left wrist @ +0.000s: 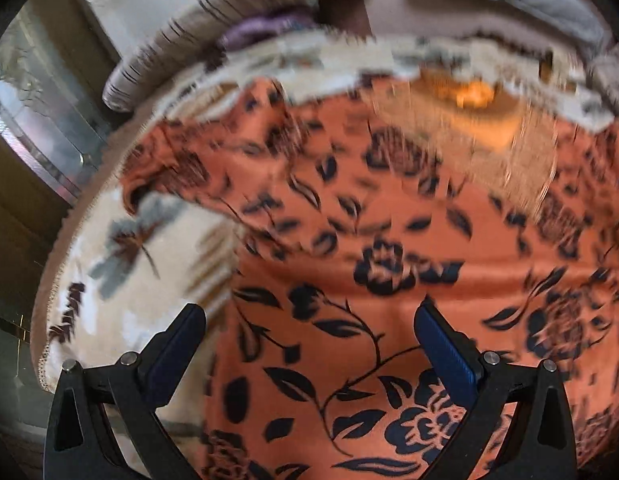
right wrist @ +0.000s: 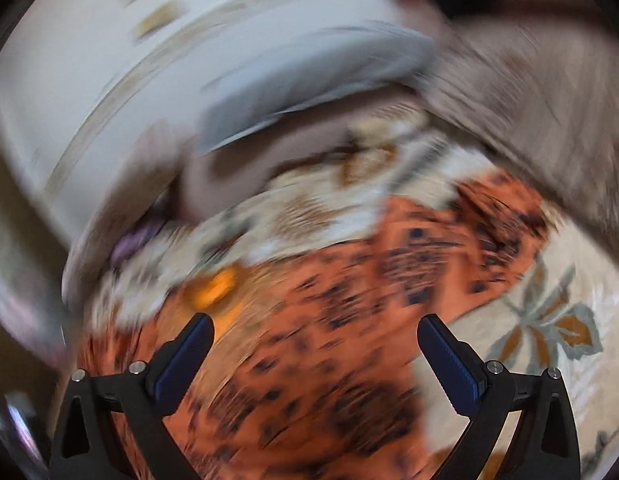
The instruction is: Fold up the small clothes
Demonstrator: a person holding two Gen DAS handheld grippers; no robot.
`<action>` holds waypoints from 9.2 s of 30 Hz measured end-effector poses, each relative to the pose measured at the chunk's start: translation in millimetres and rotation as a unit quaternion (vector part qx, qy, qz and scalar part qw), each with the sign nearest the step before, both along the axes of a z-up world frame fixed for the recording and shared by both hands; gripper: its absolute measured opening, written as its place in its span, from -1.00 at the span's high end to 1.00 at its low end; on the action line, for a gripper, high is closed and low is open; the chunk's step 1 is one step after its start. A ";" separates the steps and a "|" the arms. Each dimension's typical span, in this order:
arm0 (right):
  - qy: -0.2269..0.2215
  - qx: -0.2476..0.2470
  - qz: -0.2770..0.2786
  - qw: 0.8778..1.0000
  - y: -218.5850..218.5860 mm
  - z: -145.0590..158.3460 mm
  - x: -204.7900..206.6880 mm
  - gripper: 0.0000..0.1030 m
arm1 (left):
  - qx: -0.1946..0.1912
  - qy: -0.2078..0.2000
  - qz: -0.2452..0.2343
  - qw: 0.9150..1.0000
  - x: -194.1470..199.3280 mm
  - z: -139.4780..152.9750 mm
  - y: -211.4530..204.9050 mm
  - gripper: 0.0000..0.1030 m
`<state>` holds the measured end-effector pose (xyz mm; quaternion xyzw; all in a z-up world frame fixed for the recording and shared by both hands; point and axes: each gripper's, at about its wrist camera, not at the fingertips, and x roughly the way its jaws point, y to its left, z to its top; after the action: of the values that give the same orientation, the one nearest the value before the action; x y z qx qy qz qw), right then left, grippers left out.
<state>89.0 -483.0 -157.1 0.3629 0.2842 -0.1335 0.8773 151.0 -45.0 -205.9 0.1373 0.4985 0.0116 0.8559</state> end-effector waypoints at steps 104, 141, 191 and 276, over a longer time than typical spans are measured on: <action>0.089 0.291 0.199 0.932 83.9 -128.3 76.4 -0.25 | -0.340 0.143 0.095 0.924 70.5 -9.6 -17.9 -0.07; 0.085 0.257 0.150 0.951 60.7 -118.1 80.1 -0.22 | -0.043 0.064 -0.074 0.994 165.3 13.6 -31.8 0.09; 0.143 0.160 0.159 0.964 93.9 -112.6 97.7 -0.20 | 0.031 -0.031 0.055 0.998 168.9 -19.7 215.1 -0.14; 0.129 0.113 0.202 0.964 65.0 -112.4 111.8 0.22 | -0.132 -0.015 -0.213 0.968 157.2 12.5 -100.5 -0.25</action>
<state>200.8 -417.9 -269.5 0.3748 0.4755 0.0339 0.7952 308.2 -145.5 -193.4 0.1254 0.4417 -0.2347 0.8568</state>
